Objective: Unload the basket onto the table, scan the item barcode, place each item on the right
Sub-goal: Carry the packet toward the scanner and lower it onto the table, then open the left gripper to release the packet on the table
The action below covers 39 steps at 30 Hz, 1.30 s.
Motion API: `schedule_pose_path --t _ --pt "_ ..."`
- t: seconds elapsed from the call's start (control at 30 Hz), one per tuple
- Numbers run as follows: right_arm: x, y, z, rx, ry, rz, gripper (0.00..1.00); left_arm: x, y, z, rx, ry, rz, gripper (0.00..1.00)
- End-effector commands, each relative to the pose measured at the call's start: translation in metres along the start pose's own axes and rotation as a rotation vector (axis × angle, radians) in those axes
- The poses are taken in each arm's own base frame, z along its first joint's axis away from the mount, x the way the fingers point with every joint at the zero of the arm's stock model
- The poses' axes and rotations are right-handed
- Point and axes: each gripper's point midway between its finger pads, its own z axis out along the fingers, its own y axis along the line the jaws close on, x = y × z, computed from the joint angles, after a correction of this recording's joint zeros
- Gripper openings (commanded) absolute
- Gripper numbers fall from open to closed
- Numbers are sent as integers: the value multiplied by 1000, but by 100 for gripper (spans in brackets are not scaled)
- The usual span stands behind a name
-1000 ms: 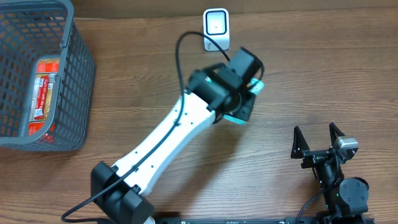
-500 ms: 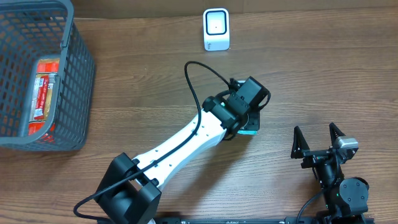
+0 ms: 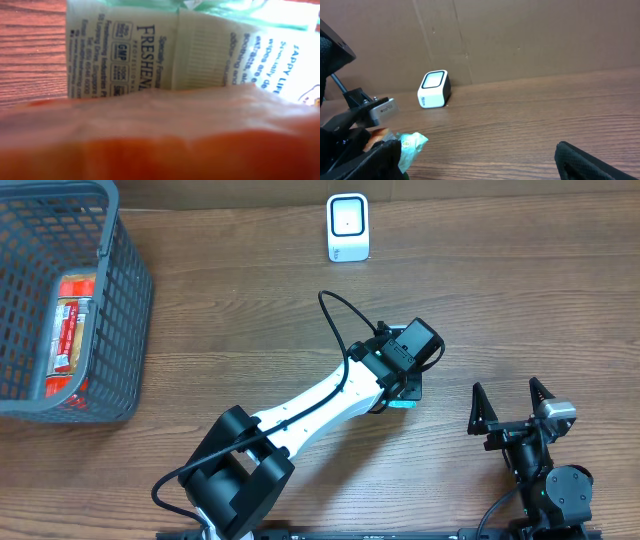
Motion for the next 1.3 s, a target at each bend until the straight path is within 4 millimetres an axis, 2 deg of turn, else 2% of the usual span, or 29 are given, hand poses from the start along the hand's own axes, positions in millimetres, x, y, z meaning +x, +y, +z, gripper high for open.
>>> schedule_pose_path --t 0.0,0.07,0.13,0.2,0.3,0.37,0.53,0.7,0.93,1.17,1.27 --pt "2 -2 0 5 -5 -4 100 0 -2 0 -4 -10 -8 40" --pt "2 -2 0 5 -5 -4 100 1 -3 0 -3 -8 2 48" --pt "2 -2 0 5 -5 -4 100 3 -6 0 7 1 9 68" --pt "2 -2 0 5 -5 -4 100 6 -9 0 25 18 12 82" --pt "2 -2 0 5 -5 -4 100 10 -13 0 49 39 36 90" --pt "2 -2 0 5 -5 -4 100 10 -13 0 52 41 43 100" --pt "2 -2 0 5 -5 -4 100 1 -19 -10 63 17 117 100" --pt "2 -2 0 5 -5 -4 100 -16 -33 -37 78 -10 162 100" --pt "2 -2 0 5 -5 -4 100 -35 -40 -76 63 -35 218 100" --pt "2 -2 0 5 -4 -4 100 -59 -20 -113 -14 -68 210 100" --pt "2 -2 0 5 -5 -4 100 -73 2 -127 -71 -77 195 100"
